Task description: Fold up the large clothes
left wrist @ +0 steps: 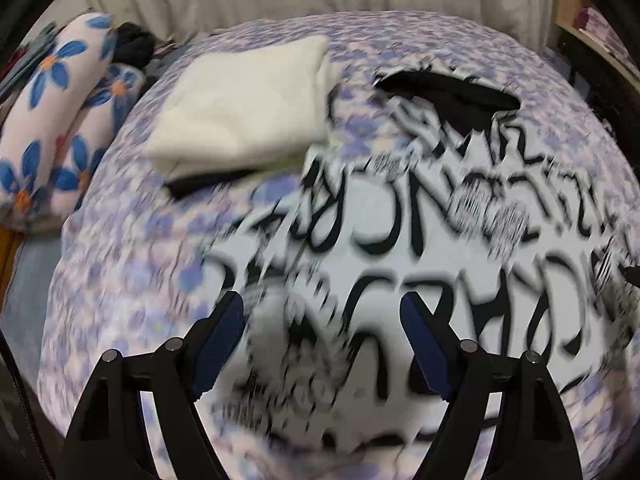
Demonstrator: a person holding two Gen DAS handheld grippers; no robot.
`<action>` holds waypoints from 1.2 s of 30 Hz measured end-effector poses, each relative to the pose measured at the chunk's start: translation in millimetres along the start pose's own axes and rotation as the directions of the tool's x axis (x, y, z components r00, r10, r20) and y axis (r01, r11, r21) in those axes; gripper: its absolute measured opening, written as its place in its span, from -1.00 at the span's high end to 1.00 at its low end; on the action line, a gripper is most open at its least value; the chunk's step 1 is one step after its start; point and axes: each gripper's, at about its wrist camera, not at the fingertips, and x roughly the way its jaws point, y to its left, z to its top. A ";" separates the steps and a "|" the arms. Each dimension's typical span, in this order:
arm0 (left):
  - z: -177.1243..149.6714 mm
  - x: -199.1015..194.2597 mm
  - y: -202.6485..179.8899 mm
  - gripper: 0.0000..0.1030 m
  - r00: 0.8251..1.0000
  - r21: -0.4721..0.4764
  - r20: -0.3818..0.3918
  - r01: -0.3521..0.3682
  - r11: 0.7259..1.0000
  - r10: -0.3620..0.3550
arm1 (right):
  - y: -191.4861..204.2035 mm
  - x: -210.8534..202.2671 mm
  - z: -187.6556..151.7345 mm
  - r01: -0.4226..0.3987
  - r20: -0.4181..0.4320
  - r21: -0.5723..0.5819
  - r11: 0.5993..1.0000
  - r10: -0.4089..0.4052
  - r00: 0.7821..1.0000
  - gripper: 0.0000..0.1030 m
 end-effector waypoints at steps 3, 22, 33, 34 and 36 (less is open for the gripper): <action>49.2 3.4 -9.3 -0.54 0.999 0.014 0.044 0.020 1.000 -0.021 | 7.5 -0.4 38.3 -0.006 0.051 -0.023 1.000 0.007 0.999 0.25; 277.1 159.2 -82.2 -0.54 0.995 -0.017 0.100 -0.008 1.000 0.010 | 75.6 130.0 284.8 -0.018 0.206 -0.044 0.999 0.027 0.978 0.26; 258.5 228.2 -101.9 -0.54 0.999 0.065 -0.033 -0.019 0.998 0.021 | 88.4 186.7 271.3 0.003 0.040 -0.152 0.988 0.003 0.999 0.26; 252.1 228.6 -102.1 -0.54 0.999 0.071 -0.037 -0.015 0.997 0.018 | 87.6 189.9 263.5 0.009 0.024 -0.173 0.985 -0.005 1.000 0.26; 240.2 234.2 -102.2 -0.54 0.998 0.088 -0.057 -0.015 0.996 0.020 | 86.6 195.8 251.8 0.034 0.002 -0.208 0.978 -0.035 0.999 0.25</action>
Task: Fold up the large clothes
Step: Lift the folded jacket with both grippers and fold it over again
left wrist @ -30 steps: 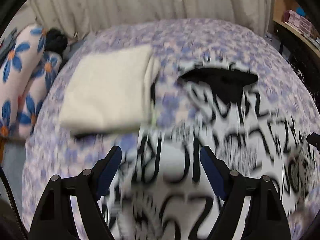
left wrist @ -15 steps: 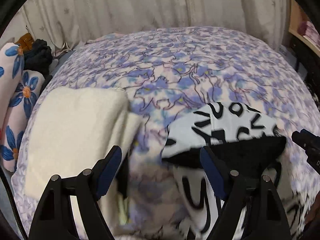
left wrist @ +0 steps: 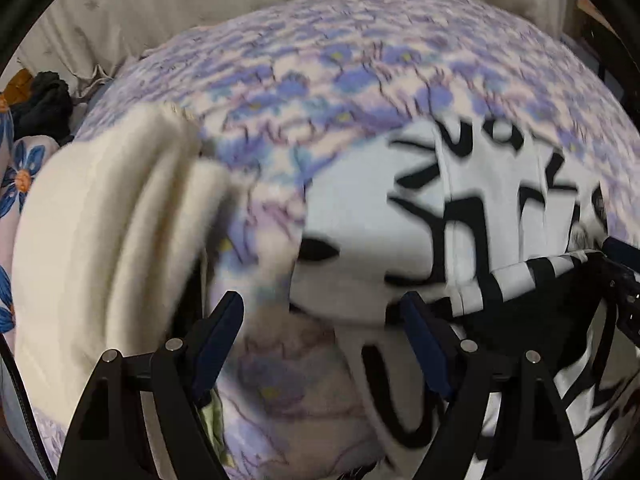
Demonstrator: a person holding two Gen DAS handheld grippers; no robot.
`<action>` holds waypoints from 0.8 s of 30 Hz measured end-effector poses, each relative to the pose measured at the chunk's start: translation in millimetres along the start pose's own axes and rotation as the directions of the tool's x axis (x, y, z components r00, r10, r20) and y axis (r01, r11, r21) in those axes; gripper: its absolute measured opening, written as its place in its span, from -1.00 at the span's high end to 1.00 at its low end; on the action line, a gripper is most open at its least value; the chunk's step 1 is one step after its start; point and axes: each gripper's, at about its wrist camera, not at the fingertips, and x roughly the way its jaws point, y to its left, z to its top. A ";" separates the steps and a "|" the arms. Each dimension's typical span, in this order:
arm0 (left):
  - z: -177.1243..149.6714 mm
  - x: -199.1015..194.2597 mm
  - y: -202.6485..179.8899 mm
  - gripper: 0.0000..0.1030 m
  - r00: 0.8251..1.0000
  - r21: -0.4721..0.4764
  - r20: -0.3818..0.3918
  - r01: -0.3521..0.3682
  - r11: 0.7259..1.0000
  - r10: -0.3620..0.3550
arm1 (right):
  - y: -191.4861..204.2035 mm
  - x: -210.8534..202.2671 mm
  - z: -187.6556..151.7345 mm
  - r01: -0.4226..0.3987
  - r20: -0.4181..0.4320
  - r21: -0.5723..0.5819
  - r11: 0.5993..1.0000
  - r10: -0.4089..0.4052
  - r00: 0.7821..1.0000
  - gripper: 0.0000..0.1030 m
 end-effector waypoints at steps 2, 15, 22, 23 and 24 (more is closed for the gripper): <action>-11.2 7.2 -0.2 -0.54 0.999 0.010 -0.035 0.006 1.000 -0.006 | -1.4 1.6 -9.4 -0.002 -0.014 -0.014 1.000 0.002 1.000 0.26; -7.1 -47.8 10.7 -0.59 0.978 0.085 0.067 0.190 0.978 -0.196 | -56.8 -30.0 12.7 -0.193 0.072 0.205 0.960 0.182 0.981 -0.08; 15.9 -5.8 14.8 -0.67 0.981 -0.034 0.024 0.195 0.980 -0.194 | -89.9 29.4 25.6 -0.251 0.022 0.378 0.891 0.263 0.965 -0.08; 17.5 5.0 14.8 -0.67 0.982 -0.052 0.004 0.190 0.980 -0.190 | -91.3 33.9 25.6 -0.263 0.022 0.387 0.884 0.276 0.961 -0.08; 17.9 14.4 14.6 -0.67 0.982 -0.065 -0.010 0.189 0.980 -0.190 | -92.4 38.5 26.8 -0.272 0.028 0.393 0.878 0.284 0.958 -0.08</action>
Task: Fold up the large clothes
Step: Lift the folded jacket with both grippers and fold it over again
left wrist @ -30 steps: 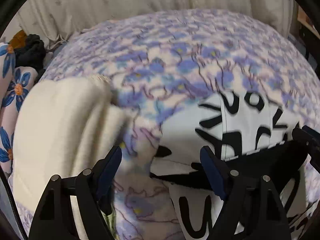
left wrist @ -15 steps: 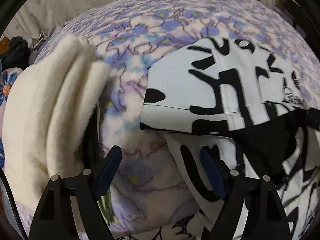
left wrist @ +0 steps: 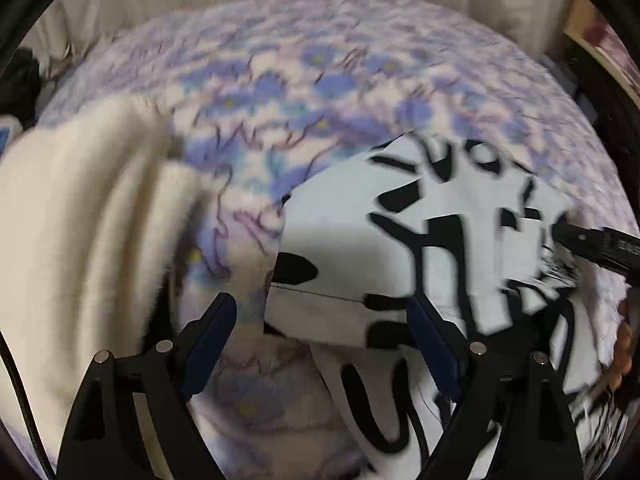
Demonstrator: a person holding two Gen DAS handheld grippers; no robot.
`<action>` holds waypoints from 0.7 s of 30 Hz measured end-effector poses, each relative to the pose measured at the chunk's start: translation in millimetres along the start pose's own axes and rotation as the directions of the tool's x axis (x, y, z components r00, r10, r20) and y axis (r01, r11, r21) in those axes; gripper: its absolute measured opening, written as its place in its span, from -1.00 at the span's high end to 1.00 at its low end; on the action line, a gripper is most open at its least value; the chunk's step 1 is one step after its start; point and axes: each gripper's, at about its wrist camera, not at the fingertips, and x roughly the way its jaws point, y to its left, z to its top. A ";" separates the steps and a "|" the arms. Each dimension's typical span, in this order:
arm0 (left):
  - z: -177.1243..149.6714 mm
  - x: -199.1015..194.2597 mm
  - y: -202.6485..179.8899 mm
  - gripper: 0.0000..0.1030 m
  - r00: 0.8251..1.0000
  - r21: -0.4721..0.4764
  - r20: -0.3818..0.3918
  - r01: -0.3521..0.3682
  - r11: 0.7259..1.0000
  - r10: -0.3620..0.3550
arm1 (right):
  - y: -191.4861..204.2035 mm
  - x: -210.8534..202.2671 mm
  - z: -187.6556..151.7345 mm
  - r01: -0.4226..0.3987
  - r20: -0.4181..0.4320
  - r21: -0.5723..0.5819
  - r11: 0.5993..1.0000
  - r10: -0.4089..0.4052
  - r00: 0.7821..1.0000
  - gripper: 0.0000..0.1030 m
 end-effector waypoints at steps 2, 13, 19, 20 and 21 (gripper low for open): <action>-1.0 14.6 4.1 -0.67 1.000 -0.027 -0.012 0.008 1.000 -0.009 | 1.0 3.9 1.5 -0.017 0.009 -0.002 1.000 0.017 1.000 -0.11; -11.6 12.8 -7.8 0.87 0.995 -0.044 0.093 0.047 0.998 -0.043 | 40.6 -1.7 -8.0 -0.025 0.036 -0.178 0.984 0.032 0.999 0.90; -41.8 -64.3 -14.8 0.92 0.974 0.040 0.224 0.015 0.999 -0.024 | 55.0 -83.1 -48.5 -0.107 0.142 -0.309 0.945 0.157 0.977 0.92; -51.5 -83.5 -11.5 0.92 0.966 0.050 0.254 0.027 0.998 -0.039 | 58.6 -102.6 -61.2 -0.118 0.162 -0.340 0.933 0.182 0.970 0.92; -63.7 -103.1 -8.4 0.92 0.957 0.061 0.285 0.035 0.998 -0.051 | 61.4 -119.7 -72.6 -0.131 0.176 -0.369 0.920 0.208 0.962 0.92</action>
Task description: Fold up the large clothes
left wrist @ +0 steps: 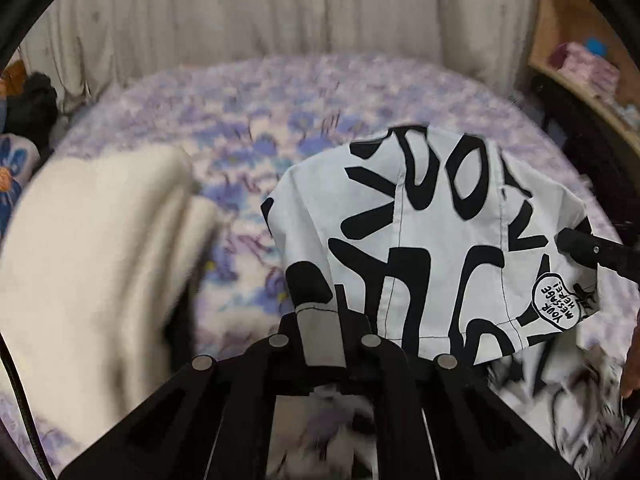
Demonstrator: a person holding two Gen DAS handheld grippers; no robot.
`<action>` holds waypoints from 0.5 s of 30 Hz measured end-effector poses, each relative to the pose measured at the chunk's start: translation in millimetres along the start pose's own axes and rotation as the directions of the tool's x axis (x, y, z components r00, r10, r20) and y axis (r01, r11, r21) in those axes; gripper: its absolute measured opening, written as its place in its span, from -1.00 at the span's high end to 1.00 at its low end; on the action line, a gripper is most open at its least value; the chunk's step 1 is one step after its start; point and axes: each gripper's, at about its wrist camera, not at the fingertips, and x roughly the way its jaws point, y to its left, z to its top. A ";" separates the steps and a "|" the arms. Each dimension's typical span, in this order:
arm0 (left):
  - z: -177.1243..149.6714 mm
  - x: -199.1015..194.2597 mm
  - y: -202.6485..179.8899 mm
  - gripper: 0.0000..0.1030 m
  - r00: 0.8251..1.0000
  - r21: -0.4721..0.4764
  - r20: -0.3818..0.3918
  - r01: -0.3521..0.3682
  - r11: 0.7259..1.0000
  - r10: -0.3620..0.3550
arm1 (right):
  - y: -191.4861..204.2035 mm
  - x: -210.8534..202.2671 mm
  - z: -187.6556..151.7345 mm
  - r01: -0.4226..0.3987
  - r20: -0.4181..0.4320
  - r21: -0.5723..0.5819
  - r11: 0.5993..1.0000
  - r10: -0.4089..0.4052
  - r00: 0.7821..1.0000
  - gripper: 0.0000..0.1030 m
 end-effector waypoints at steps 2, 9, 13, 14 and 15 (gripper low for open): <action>-12.9 -38.3 1.3 0.92 0.998 0.007 0.061 0.031 0.999 -0.031 | 23.7 -44.3 -16.9 -0.038 0.057 -0.077 0.996 0.042 0.997 0.91; -117.2 -147.1 -6.9 0.66 0.982 0.127 0.170 0.065 0.990 -0.086 | 94.5 -145.6 -124.1 0.152 0.198 -0.394 0.906 -0.078 0.977 0.83; -193.5 -166.5 -15.3 0.57 0.992 0.215 0.120 0.017 0.976 -0.043 | 106.4 -154.0 -195.8 0.265 0.160 -0.470 0.842 -0.214 0.964 0.77; -213.8 -168.4 -16.1 0.56 0.996 0.229 0.089 0.007 0.973 -0.028 | 106.7 -154.4 -206.2 0.269 0.143 -0.471 0.840 -0.228 0.963 0.75; -232.0 -170.2 -16.0 0.56 0.998 0.232 0.057 0.004 0.973 -0.017 | 105.7 -155.9 -222.9 0.270 0.117 -0.463 0.844 -0.244 0.963 0.74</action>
